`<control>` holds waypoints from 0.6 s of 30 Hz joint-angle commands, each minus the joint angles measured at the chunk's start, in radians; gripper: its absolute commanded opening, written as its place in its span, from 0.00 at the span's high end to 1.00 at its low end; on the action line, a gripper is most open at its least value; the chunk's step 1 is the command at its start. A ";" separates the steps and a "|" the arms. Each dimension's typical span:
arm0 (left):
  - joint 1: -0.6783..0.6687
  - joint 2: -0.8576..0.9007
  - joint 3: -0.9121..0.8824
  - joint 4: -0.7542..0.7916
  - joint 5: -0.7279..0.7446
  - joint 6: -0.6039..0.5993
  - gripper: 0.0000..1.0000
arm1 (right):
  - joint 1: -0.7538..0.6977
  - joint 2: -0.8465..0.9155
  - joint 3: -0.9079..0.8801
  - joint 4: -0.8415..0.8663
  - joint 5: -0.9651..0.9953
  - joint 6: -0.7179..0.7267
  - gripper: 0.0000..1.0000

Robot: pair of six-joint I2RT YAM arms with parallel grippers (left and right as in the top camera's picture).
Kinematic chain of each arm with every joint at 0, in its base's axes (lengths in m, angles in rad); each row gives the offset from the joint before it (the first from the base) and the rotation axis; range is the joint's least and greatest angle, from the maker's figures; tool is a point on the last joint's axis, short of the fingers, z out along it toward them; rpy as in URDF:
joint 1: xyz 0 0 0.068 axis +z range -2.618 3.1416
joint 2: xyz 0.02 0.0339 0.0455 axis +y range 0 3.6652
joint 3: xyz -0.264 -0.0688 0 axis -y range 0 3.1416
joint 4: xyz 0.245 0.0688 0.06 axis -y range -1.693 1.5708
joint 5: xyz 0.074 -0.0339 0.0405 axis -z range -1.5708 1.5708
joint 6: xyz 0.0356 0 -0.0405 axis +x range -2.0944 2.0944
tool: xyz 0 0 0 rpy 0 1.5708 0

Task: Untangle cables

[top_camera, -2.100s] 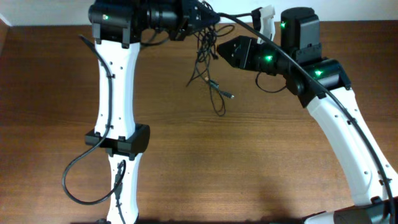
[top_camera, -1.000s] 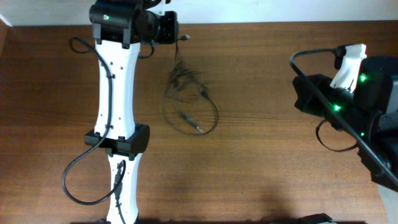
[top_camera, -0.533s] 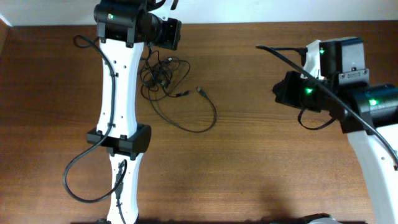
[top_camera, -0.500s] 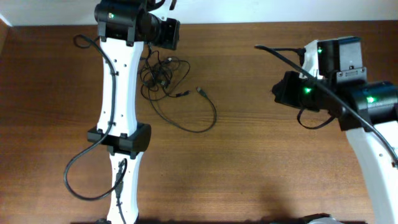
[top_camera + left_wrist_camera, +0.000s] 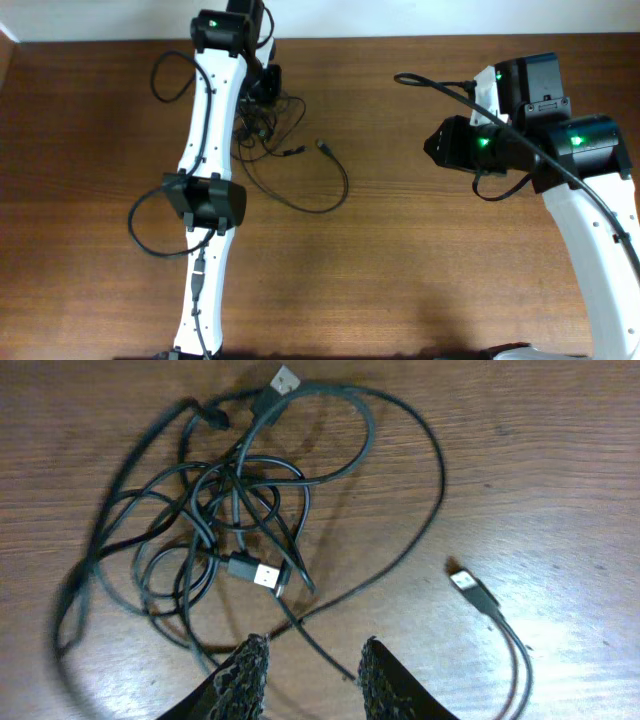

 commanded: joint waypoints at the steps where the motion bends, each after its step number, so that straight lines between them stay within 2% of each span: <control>1: -0.006 0.086 -0.007 0.017 -0.007 -0.047 0.67 | 0.001 0.004 0.002 0.002 0.002 -0.014 0.64; 7: -0.006 0.175 -0.007 0.100 -0.008 -0.098 0.60 | 0.001 0.004 0.002 -0.003 0.001 -0.030 0.59; 12: -0.006 0.222 -0.007 0.094 -0.016 -0.097 0.62 | 0.001 0.004 0.002 -0.010 0.001 -0.030 0.58; 13: -0.006 0.231 -0.007 0.095 -0.026 -0.097 0.65 | 0.001 0.004 0.002 -0.010 0.002 -0.030 0.58; 14: -0.006 0.236 -0.007 0.095 -0.027 -0.097 0.74 | 0.001 0.004 0.002 -0.010 0.001 -0.030 0.58; 15: -0.006 0.240 -0.007 0.099 -0.027 -0.097 0.93 | 0.001 0.004 0.002 -0.010 0.002 -0.030 0.58; 16: -0.006 0.241 -0.007 0.104 -0.026 -0.098 1.00 | 0.001 0.004 0.002 -0.009 0.002 -0.030 0.58; 18: -0.006 0.237 0.010 0.103 -0.025 -0.098 1.00 | 0.001 0.004 0.001 -0.010 0.002 -0.030 0.57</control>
